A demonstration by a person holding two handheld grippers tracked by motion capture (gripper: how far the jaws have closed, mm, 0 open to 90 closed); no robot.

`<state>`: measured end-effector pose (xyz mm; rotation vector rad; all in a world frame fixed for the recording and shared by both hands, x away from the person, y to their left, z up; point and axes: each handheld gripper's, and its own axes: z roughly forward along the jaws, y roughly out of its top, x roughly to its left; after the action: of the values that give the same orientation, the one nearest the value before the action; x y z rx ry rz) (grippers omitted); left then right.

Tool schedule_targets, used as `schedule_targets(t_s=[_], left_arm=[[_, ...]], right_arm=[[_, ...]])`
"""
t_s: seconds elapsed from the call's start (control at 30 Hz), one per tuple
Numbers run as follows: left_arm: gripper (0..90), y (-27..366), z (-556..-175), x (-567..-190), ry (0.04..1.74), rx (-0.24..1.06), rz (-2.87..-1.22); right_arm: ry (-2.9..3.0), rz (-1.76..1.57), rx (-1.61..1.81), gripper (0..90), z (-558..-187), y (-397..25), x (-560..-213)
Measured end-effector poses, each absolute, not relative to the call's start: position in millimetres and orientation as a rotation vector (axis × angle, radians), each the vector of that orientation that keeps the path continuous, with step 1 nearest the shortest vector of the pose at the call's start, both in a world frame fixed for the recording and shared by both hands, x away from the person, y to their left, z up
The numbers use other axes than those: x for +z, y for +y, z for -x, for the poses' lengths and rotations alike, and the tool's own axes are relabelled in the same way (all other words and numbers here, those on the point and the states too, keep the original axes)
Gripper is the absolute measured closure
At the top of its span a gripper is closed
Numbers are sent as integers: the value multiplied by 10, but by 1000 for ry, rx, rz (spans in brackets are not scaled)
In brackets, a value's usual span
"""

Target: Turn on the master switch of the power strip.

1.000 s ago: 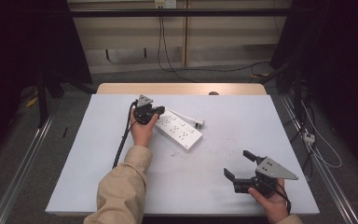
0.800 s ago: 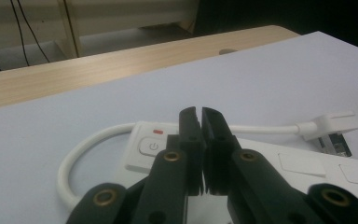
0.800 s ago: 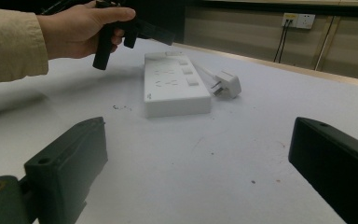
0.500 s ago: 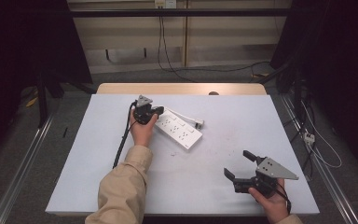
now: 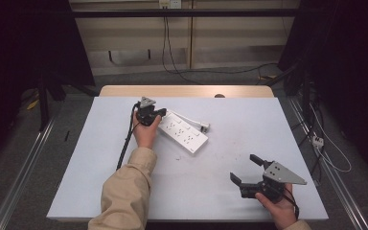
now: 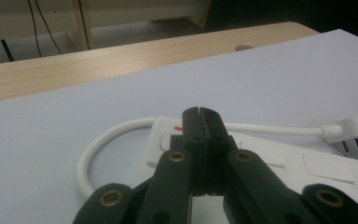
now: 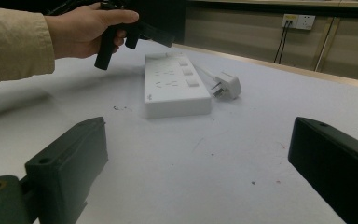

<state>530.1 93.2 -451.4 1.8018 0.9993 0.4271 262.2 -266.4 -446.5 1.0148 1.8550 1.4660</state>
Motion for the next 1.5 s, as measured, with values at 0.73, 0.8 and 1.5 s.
schedule_targets(t_s=[0.73, 0.8, 1.5], left_arm=[[900, 895, -5384, -4569, 1028, 453, -1839], [900, 905, -5391, -4575, 1032, 458, -1842], [900, 902, -5414, -4611, 1043, 447, -1839]], right_arm=[[1850, -1005, 1470, 45, -2614, -2669, -4452], [1852, -1001, 1471, 45, -2616, -2665, -4452], [1859, -997, 1471, 45, -2611, -2660, -4453]])
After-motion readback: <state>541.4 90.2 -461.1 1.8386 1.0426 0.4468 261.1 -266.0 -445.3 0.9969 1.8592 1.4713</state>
